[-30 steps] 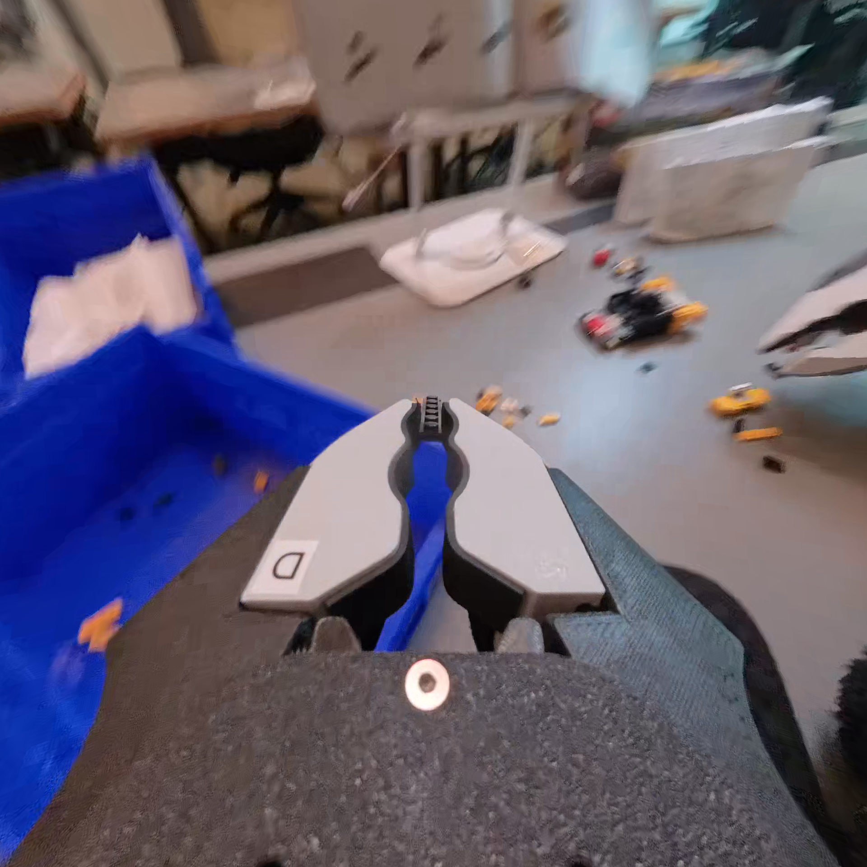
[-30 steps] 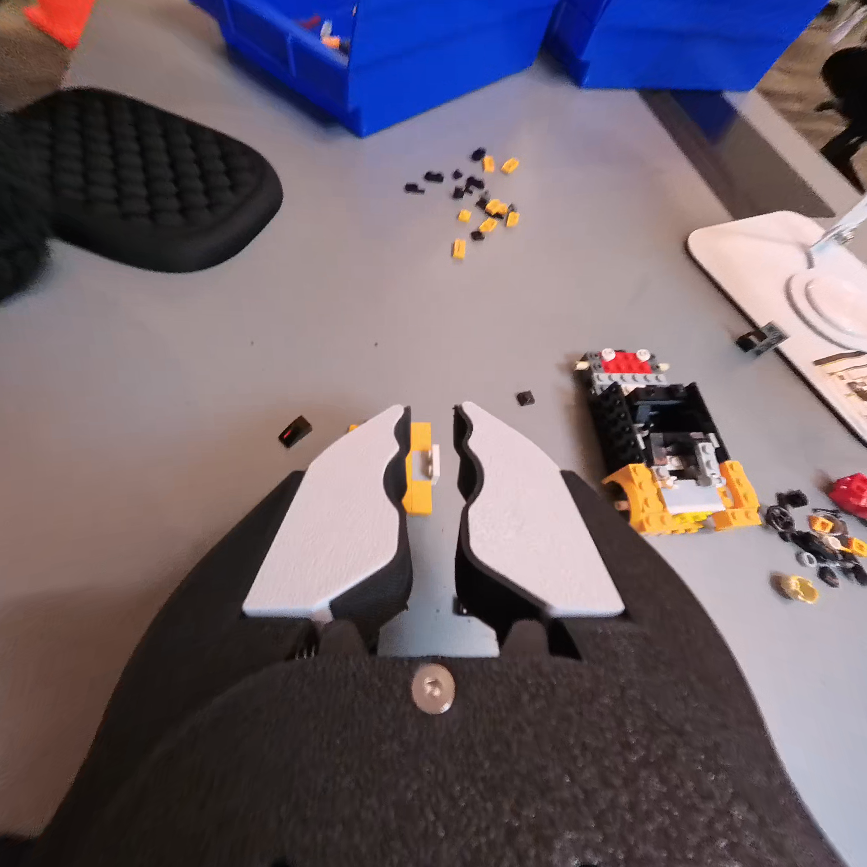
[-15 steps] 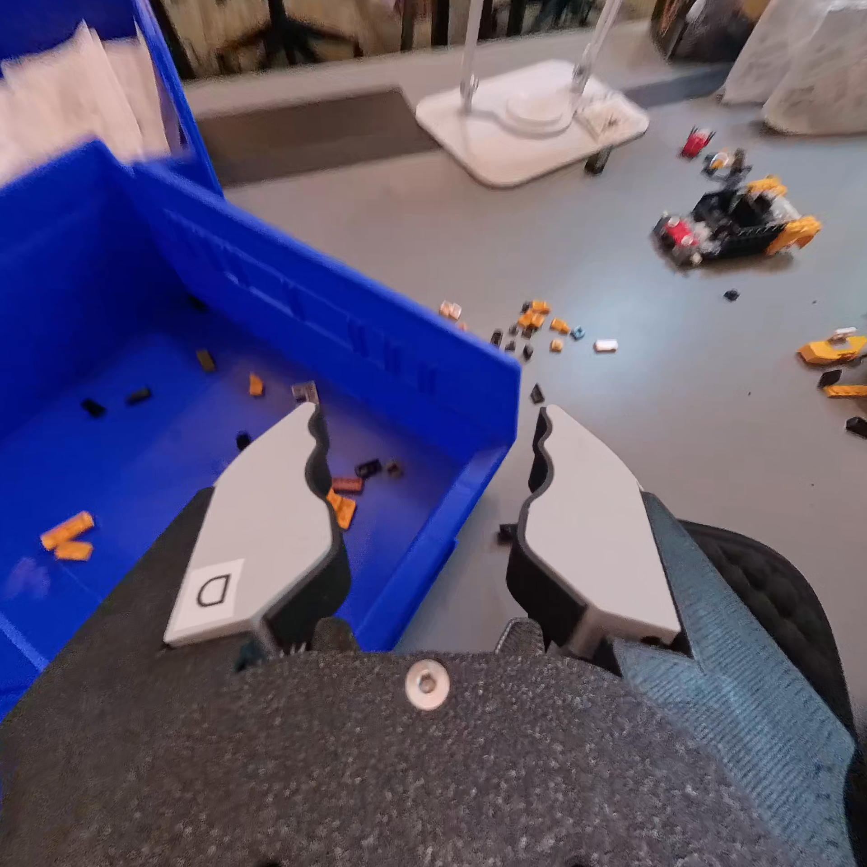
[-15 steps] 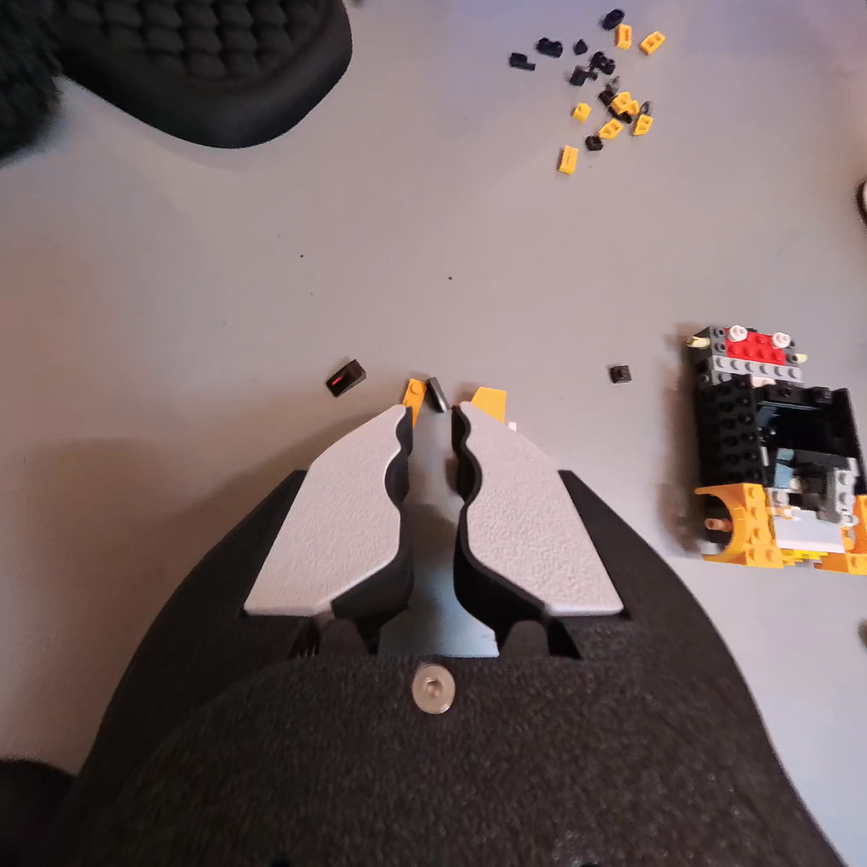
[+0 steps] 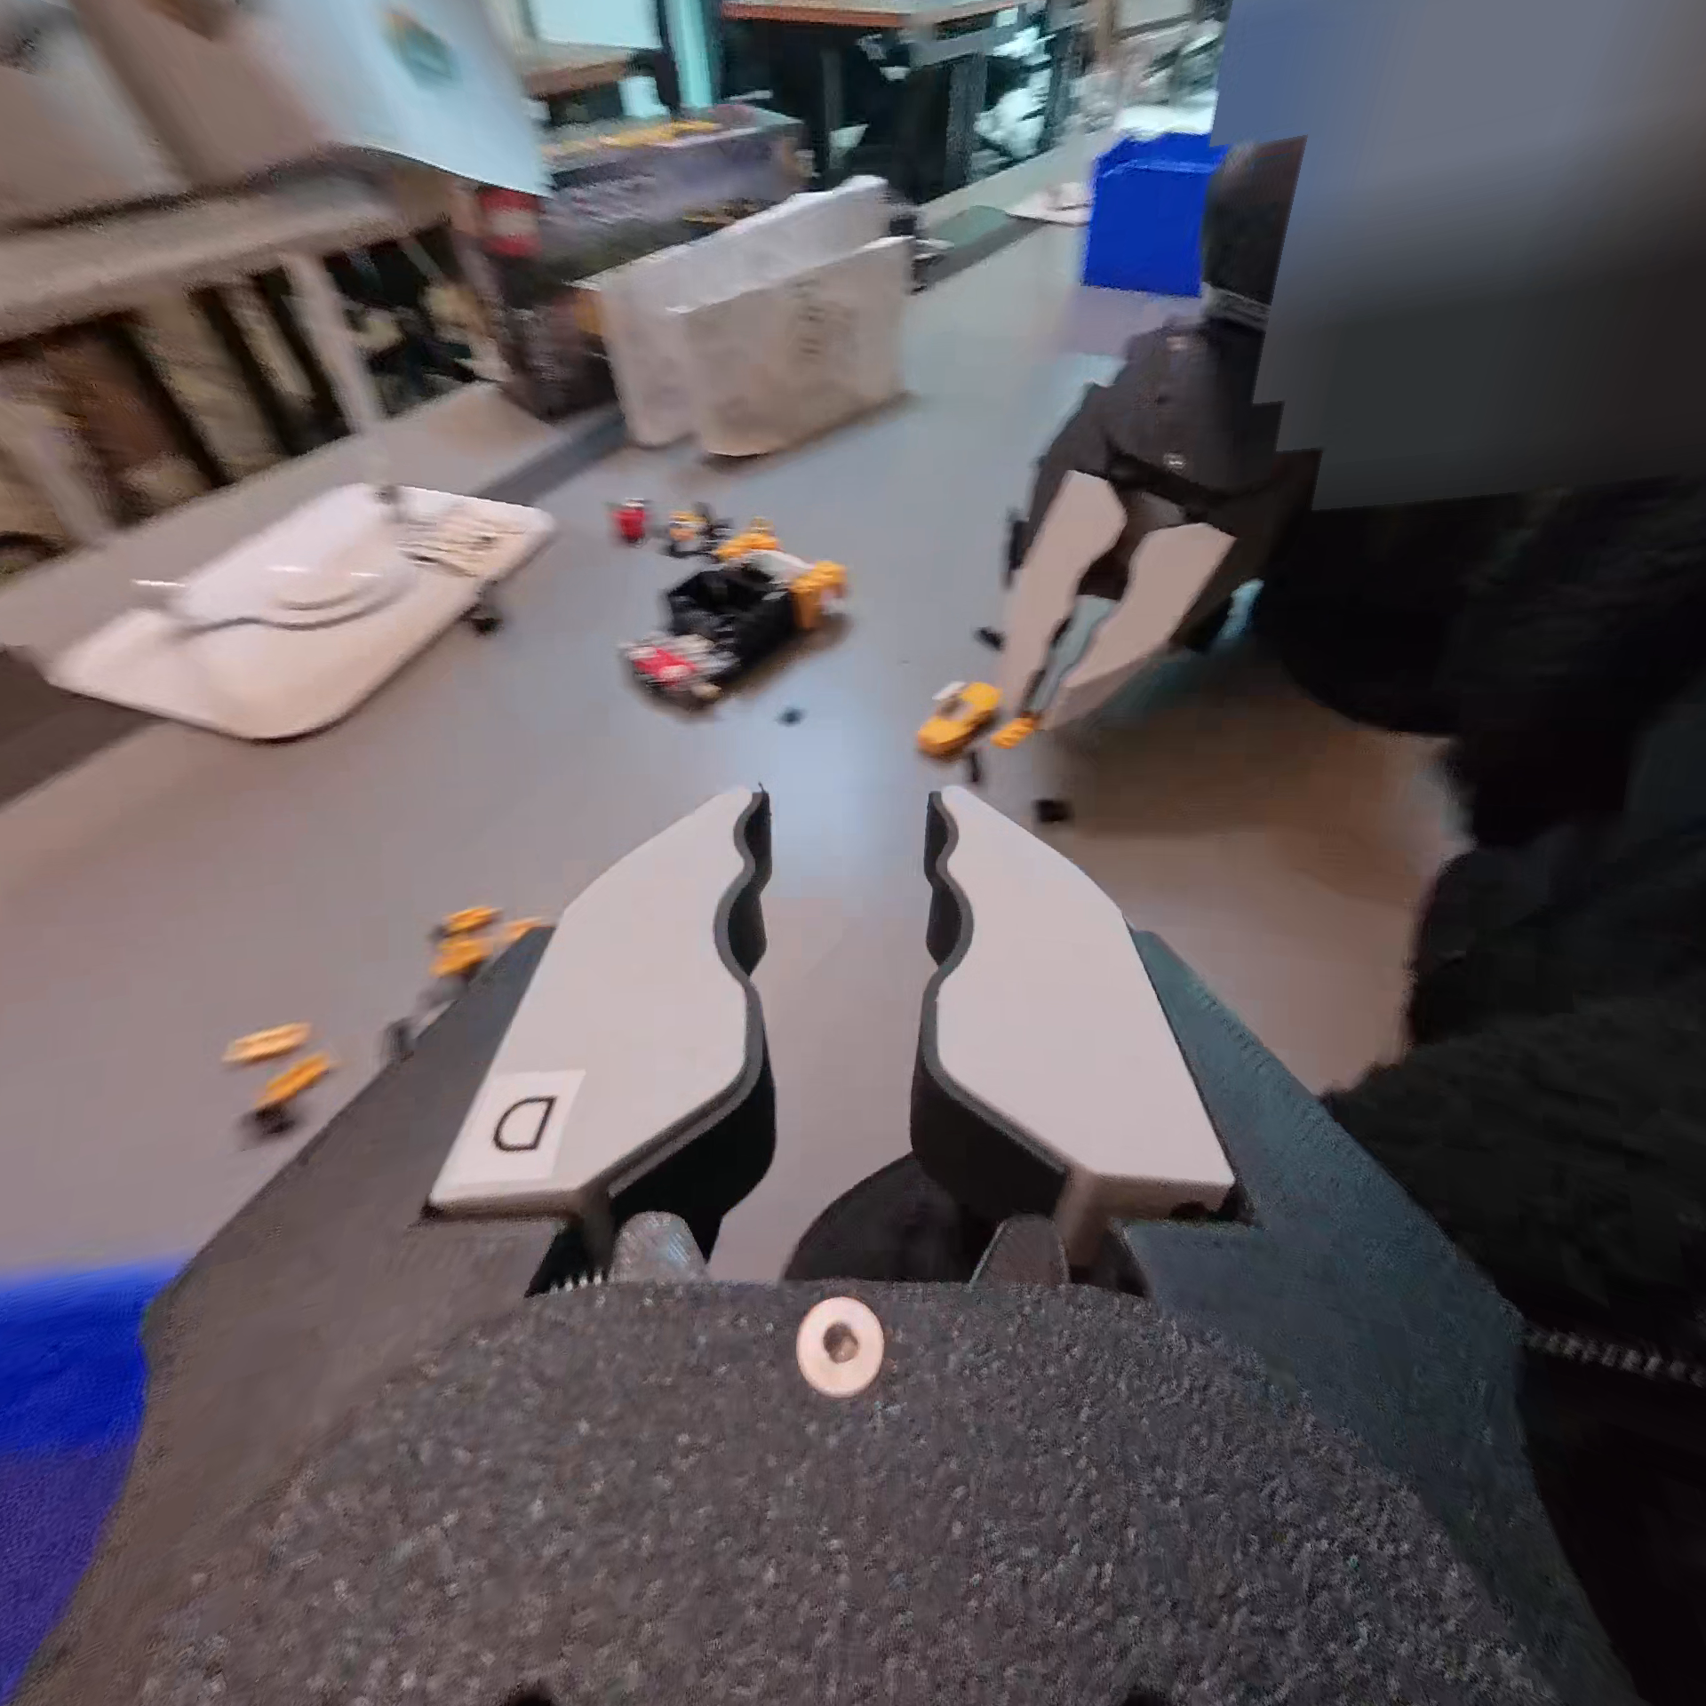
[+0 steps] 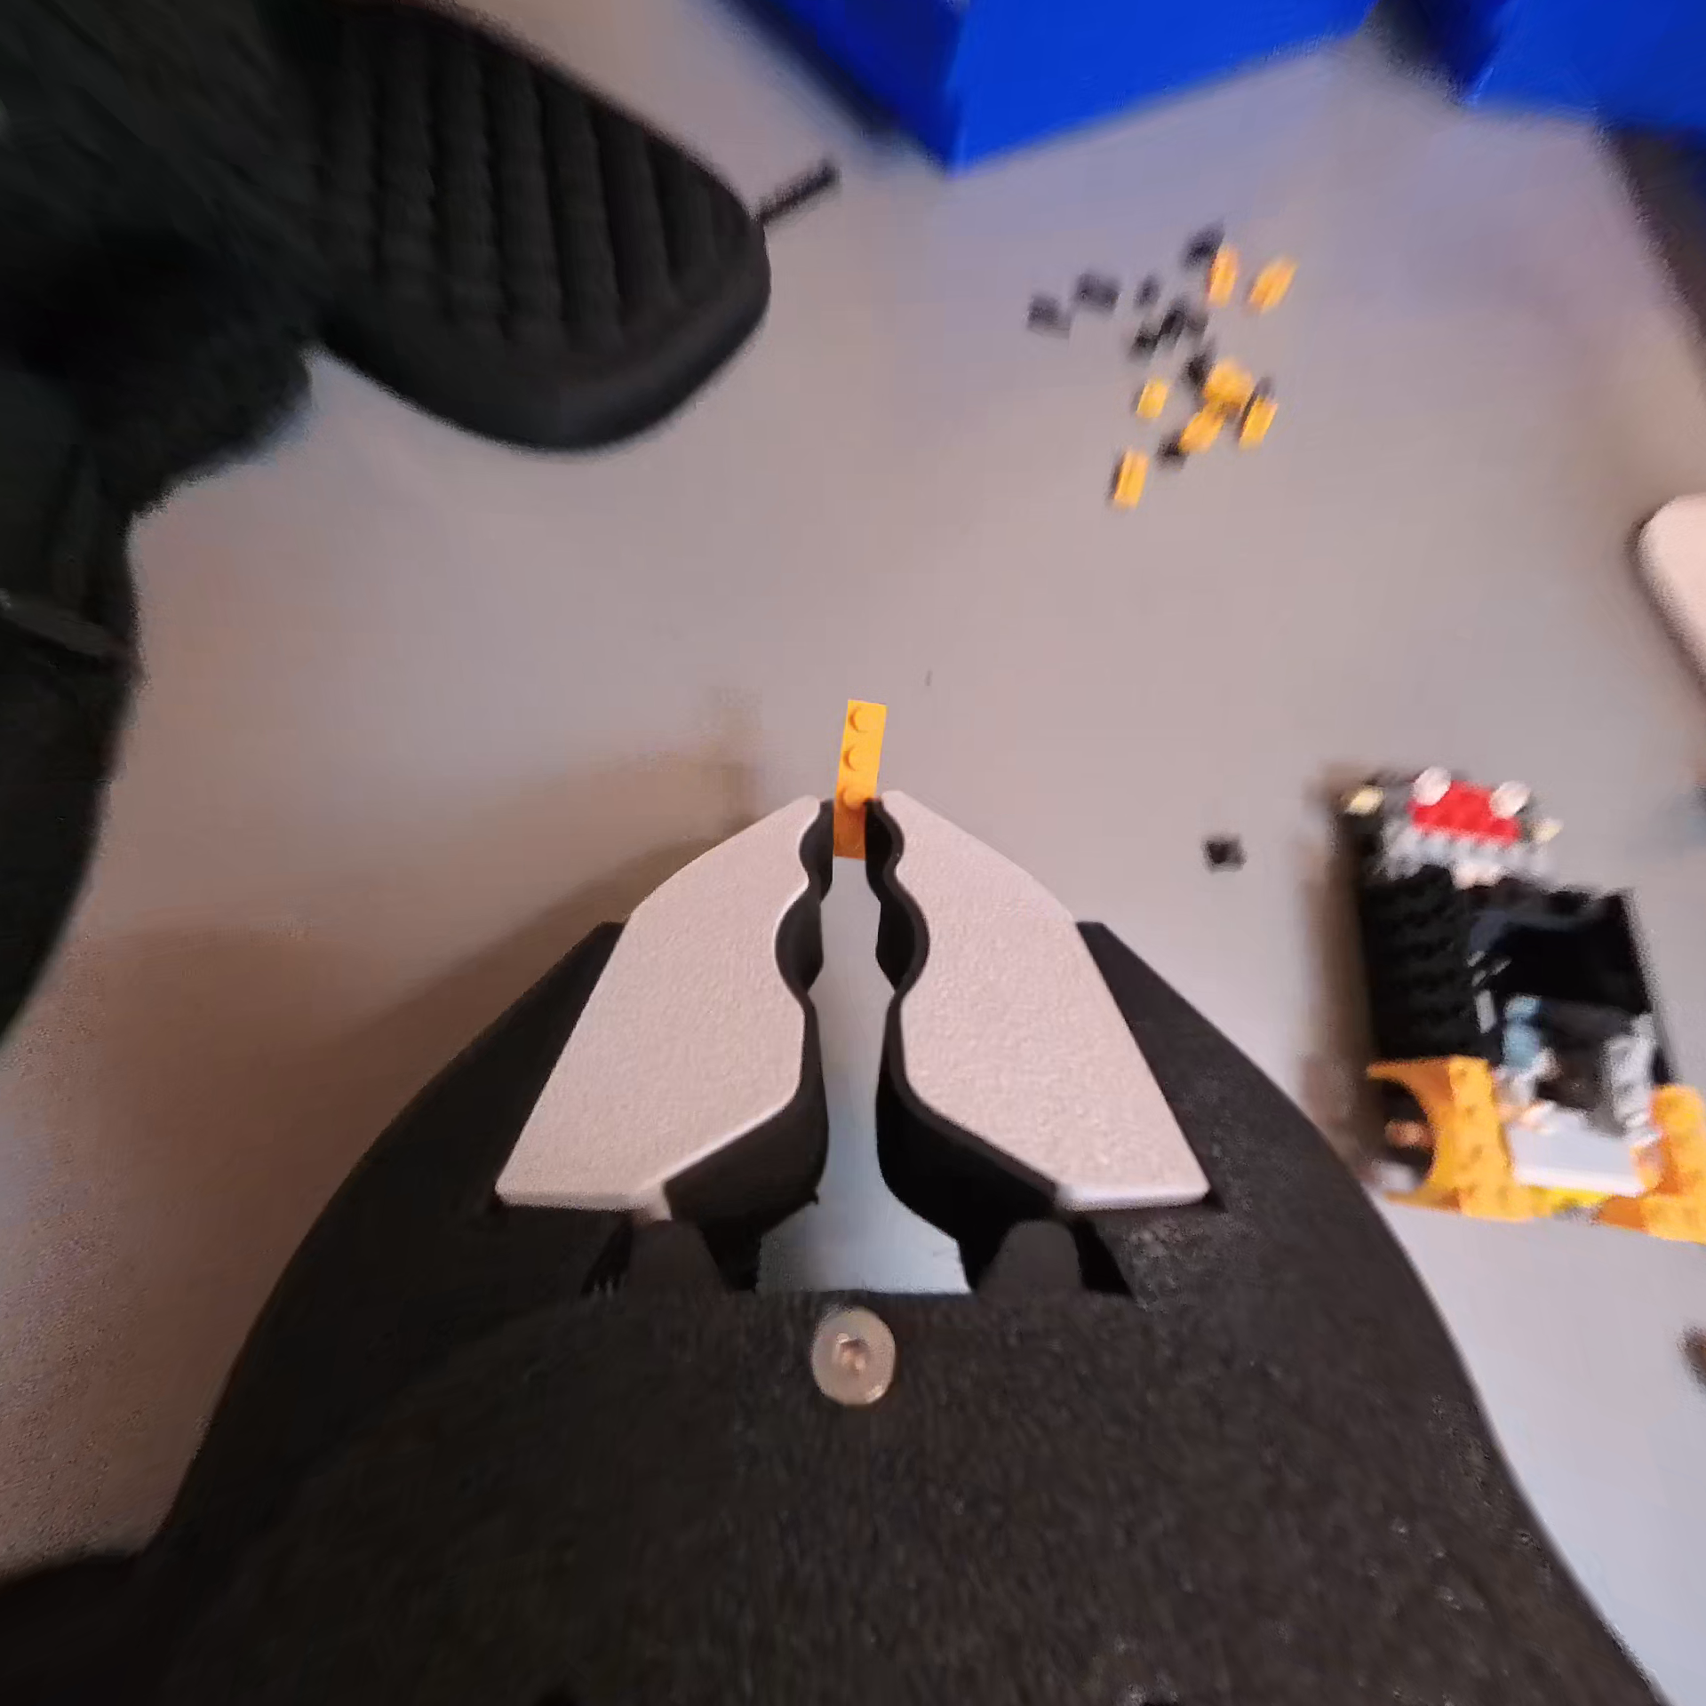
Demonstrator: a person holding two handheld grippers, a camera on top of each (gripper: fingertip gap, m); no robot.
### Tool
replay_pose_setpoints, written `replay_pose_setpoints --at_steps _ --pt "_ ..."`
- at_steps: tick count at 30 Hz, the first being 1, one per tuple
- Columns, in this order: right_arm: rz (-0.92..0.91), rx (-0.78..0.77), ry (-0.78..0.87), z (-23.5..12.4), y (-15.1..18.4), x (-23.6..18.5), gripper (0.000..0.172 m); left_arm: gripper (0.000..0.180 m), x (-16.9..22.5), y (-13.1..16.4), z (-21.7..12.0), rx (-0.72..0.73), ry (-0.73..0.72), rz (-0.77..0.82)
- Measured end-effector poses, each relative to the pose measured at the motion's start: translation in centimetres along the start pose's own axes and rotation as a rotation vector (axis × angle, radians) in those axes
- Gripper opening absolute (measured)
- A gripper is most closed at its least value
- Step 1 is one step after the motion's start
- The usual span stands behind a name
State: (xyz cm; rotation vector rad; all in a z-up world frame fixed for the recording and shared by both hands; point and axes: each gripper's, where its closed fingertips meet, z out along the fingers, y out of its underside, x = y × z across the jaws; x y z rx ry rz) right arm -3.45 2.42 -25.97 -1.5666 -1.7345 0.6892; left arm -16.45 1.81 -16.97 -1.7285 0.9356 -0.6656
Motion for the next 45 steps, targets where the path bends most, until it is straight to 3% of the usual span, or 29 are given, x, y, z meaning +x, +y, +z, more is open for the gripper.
replay_pose_setpoints --at_steps 1,5,10,11,14,17,21,25,27,29,31,35,38,42,45 --pt "-0.012 0.054 0.014 -0.3 -1.2 -0.1 0.006 0.03 1.3 0.1 1.3 0.004 0.074 -0.047" --pt "-0.108 0.142 0.063 -0.1 -4.0 -1.2 0.006 0.029 5.4 0.6 5.7 -0.04 0.312 -0.264" --pt "-0.169 0.18 0.082 0.6 -5.3 -2.4 0.006 0.022 7.1 2.5 7.6 -0.16 0.375 -0.356" --pt "-0.178 0.185 0.086 0.6 -5.5 -2.5 0.006 0.007 7.3 3.0 7.7 -0.184 0.381 -0.347" --pt "-0.196 0.208 0.094 0.6 -5.8 -2.7 0.006 0.007 7.3 3.0 7.2 -0.192 0.366 -0.291" --pt "-0.175 0.236 0.148 0.1 -6.1 -1.7 0.011 0.007 4.8 2.1 4.7 -0.169 0.238 -0.187" --pt "-0.064 0.258 0.171 -1.1 -5.6 0.3 0.015 0.007 -4.3 0.5 -4.4 -0.133 -0.251 -0.137" --pt "-0.006 0.249 0.226 -1.7 -4.8 2.1 0.015 0.007 -10.3 4.7 -12.4 -0.33 -0.635 -0.193" --pt "0.009 0.229 0.234 -1.4 -4.3 2.5 0.015 0.007 -11.6 8.2 -14.2 -0.474 -0.726 -0.253" --pt "0.017 0.216 0.233 -1.2 -3.9 2.6 0.015 0.02 -12.4 10.9 -14.8 -0.571 -0.773 -0.291" --pt "0.021 0.196 0.243 -1.0 -3.6 2.8 0.015 0.041 -12.1 12.7 -14.5 -0.643 -0.743 -0.323" --pt "0.03 0.18 0.249 -0.9 -3.1 3.0 0.014 0.057 -11.7 11.7 -13.7 -0.643 -0.71 -0.189" --pt "0.041 0.168 0.253 -0.8 -2.8 3.2 0.013 0.058 -11.0 10.4 -12.8 -0.646 -0.665 -0.064" --pt "0.04 0.155 0.253 -0.8 -2.6 3.2 0.012 0.024 -7.5 9.8 -9.7 -0.605 -0.459 -0.128" --pt "0.047 0.143 0.257 -0.7 -2.5 3.2 0.012 0.006 -5.2 10.6 -7.1 -0.562 -0.342 -0.436"
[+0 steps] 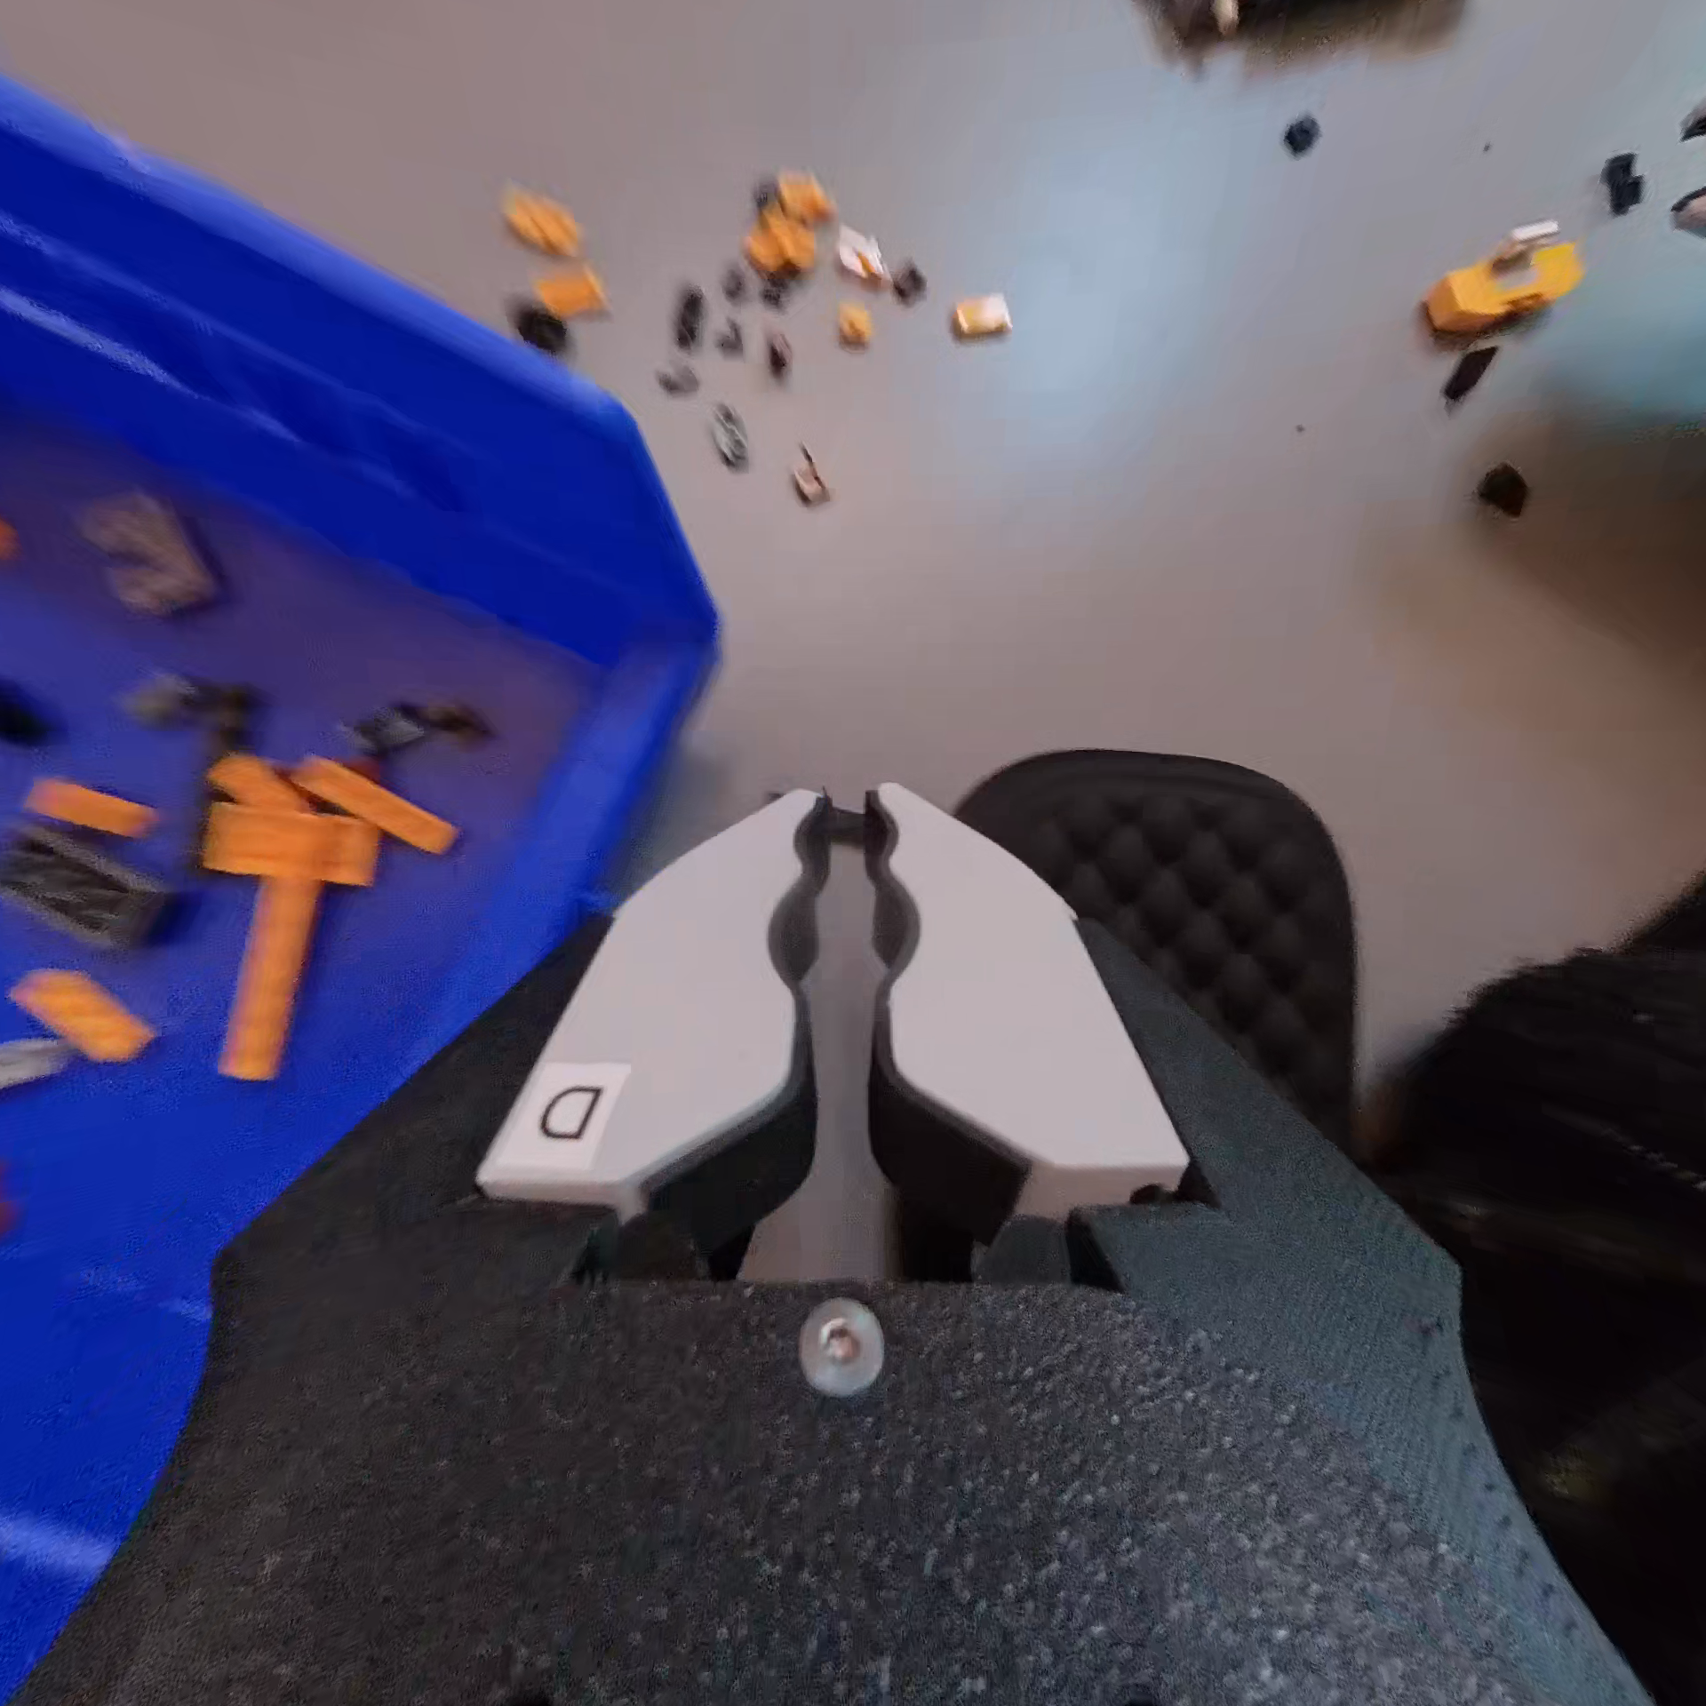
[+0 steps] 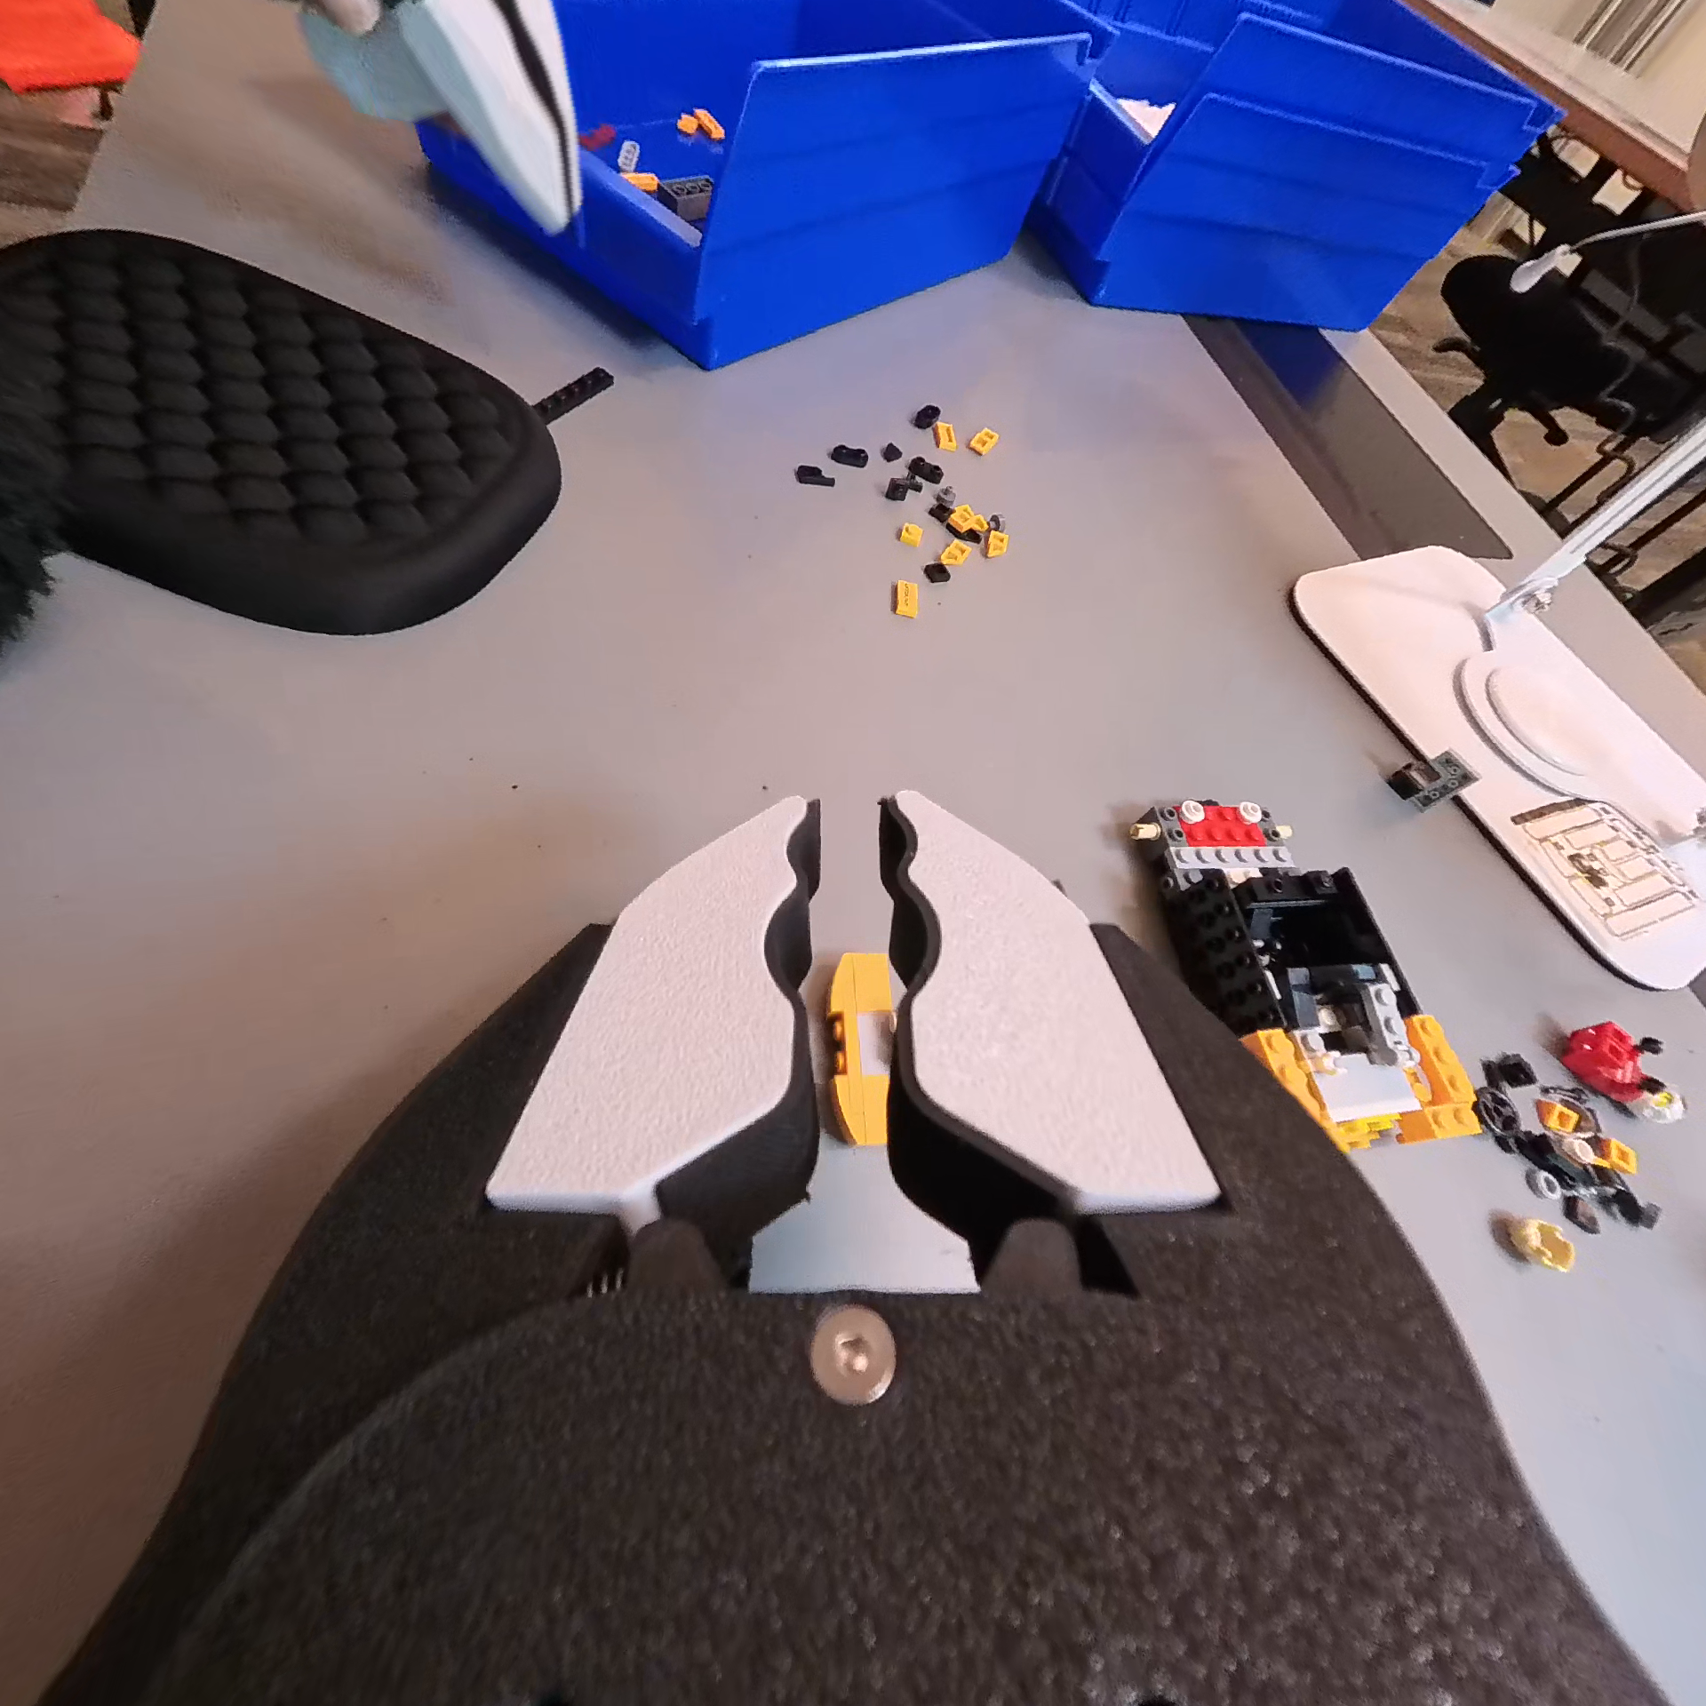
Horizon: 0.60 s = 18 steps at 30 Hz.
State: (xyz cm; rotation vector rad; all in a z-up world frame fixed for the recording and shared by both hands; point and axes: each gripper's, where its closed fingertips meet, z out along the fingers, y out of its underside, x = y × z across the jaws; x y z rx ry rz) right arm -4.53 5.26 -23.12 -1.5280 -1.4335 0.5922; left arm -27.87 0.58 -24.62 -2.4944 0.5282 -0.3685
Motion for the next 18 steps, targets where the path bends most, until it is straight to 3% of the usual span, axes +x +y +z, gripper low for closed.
replay_pose_setpoints --at_steps 9,18 --pt "0.054 -0.041 0.016 -0.3 0.6 0.6 0.011 0.026 -0.3 3.2 3.9 -0.189 -0.031 -0.188" --pt "0.116 -0.09 0.01 0.0 1.6 0.8 0.011 0.029 0.4 2.5 4.7 -0.211 -0.08 -0.214"
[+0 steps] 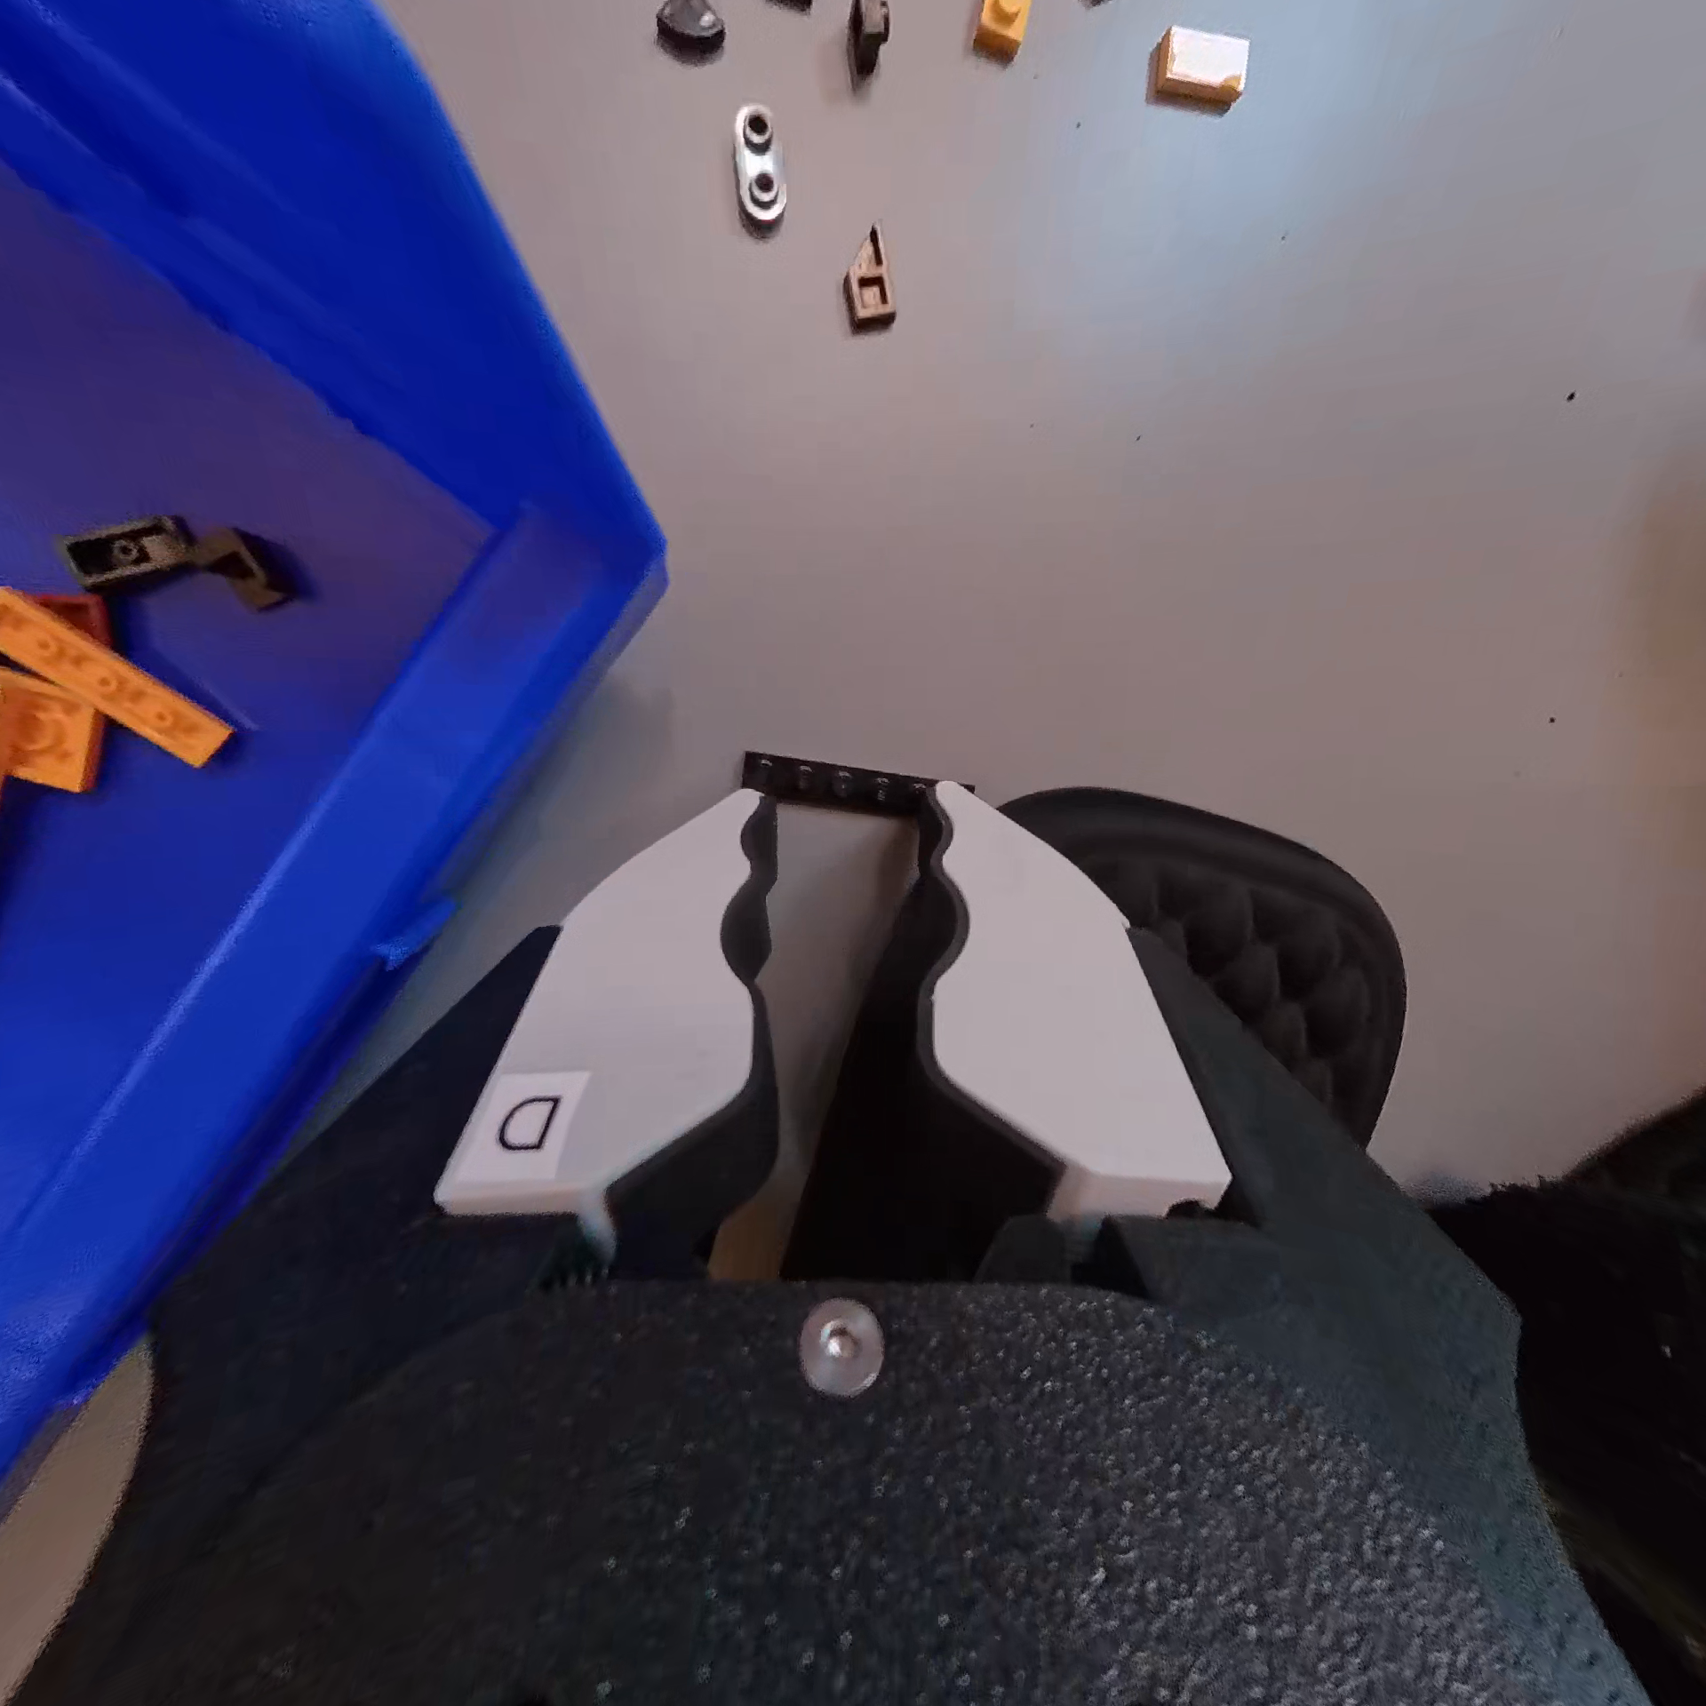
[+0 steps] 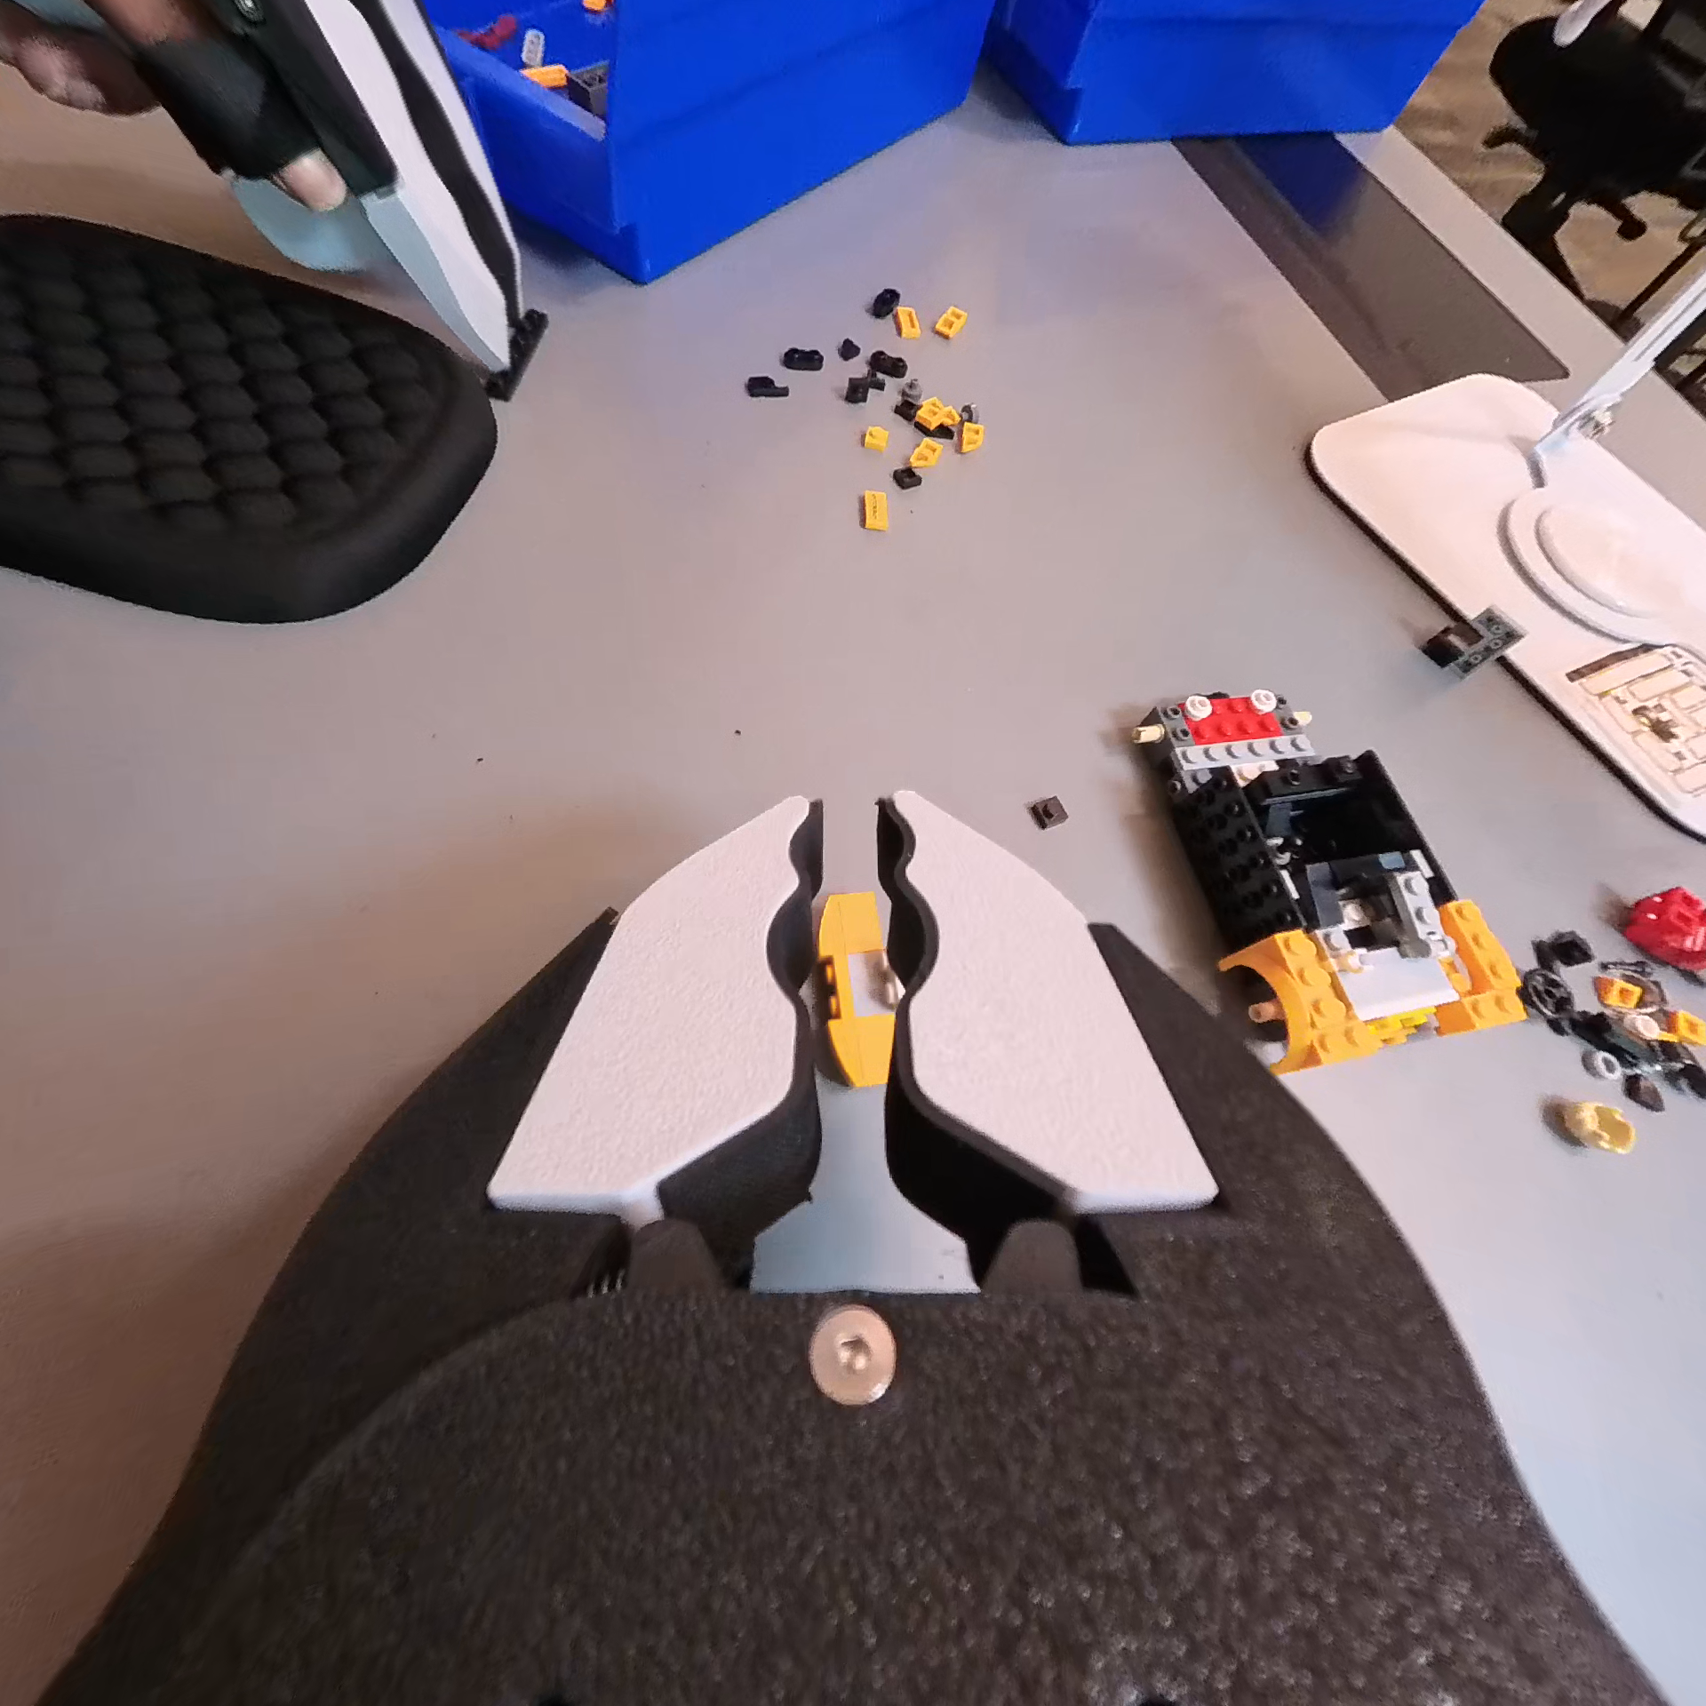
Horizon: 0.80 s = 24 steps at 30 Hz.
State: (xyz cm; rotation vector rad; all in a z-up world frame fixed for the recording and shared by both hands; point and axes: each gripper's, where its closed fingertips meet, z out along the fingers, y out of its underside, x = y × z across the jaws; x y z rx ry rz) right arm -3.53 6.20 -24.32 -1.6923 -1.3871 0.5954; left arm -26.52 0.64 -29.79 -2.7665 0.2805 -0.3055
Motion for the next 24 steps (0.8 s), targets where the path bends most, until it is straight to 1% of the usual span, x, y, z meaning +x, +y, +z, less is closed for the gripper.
replay_pose_setpoints --at_steps 3,7,11,12,14,19,21,24 --pt "0.006 -0.003 -0.008 0.0 0.1 -0.1 0.011 0.03 0.2 -0.4 0.2 0.016 0.005 -0.004" --pt "0.013 0.005 -0.015 -0.2 0.0 0.0 0.011 0.05 1.4 -1.7 0.5 0.091 0.087 -0.008" --pt "0.01 0.002 -0.018 -0.2 0.0 -0.1 0.011 0.052 3.5 -2.6 1.0 0.128 0.158 0.048" --pt "0.007 0.002 -0.016 -0.2 0.0 -0.1 0.011 0.052 3.9 -2.6 1.1 0.129 0.168 0.077" --pt "0.005 0.003 -0.015 -0.3 0.0 -0.1 0.011 0.051 4.6 -2.2 1.3 0.113 0.167 0.196" --pt "0.01 0.001 -0.019 -0.3 0.2 0.1 0.011 0.05 3.8 -1.4 0.7 0.062 0.118 0.45" --pt "0.011 0.0 -0.024 -0.2 0.3 0.1 0.011 0.042 3.3 -1.9 0.3 0.06 0.102 0.553" --pt "0.009 -0.009 -0.027 -0.1 0.4 0.0 0.011 0.033 2.4 -1.6 0.5 -0.043 0.086 0.663"
